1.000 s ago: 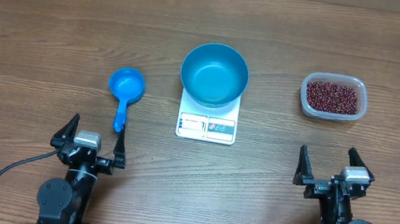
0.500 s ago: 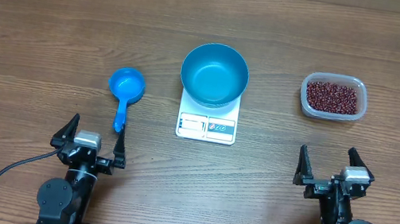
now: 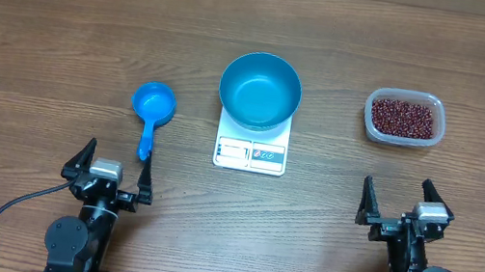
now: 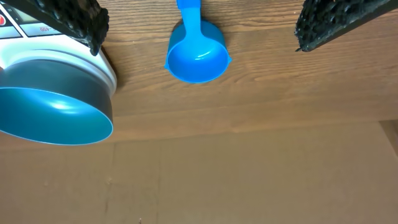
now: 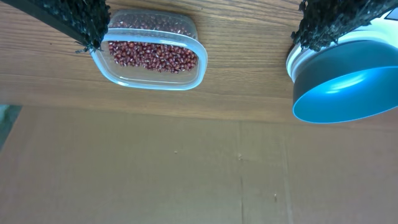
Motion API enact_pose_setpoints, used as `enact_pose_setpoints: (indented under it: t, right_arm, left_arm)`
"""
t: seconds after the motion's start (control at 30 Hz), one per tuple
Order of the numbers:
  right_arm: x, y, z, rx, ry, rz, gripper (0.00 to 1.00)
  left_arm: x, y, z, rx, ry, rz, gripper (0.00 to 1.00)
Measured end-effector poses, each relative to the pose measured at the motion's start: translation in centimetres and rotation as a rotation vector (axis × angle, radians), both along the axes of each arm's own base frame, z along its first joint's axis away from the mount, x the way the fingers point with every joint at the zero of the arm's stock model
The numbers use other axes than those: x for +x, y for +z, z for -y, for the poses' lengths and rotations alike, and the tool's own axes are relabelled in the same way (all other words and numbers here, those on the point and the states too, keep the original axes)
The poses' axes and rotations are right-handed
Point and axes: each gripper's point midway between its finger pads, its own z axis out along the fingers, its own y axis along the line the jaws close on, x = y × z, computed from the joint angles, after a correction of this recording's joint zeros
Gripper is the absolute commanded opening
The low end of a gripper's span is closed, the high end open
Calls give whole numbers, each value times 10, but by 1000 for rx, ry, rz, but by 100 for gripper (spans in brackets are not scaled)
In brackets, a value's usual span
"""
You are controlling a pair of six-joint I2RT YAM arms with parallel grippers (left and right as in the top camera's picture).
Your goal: Scoop item into bowl and weigh 150g on scale
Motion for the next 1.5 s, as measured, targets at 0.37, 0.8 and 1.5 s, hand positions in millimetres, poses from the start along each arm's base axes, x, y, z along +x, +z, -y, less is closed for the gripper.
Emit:
enact_pose_setpoints:
  t: [0.37,0.8,1.5]
  right_arm:
    - [0,0,0,0,0,0,100]
    - [0,0,0,0,0,0,100]
    - [0,1,0,-1,-1,4,100]
  left_arm:
    - [0,0,0,0,0,0,100]
    - [-4,8,0,-14,2,-38,100]
    - [65,98,-6,-18,29,-625,100]
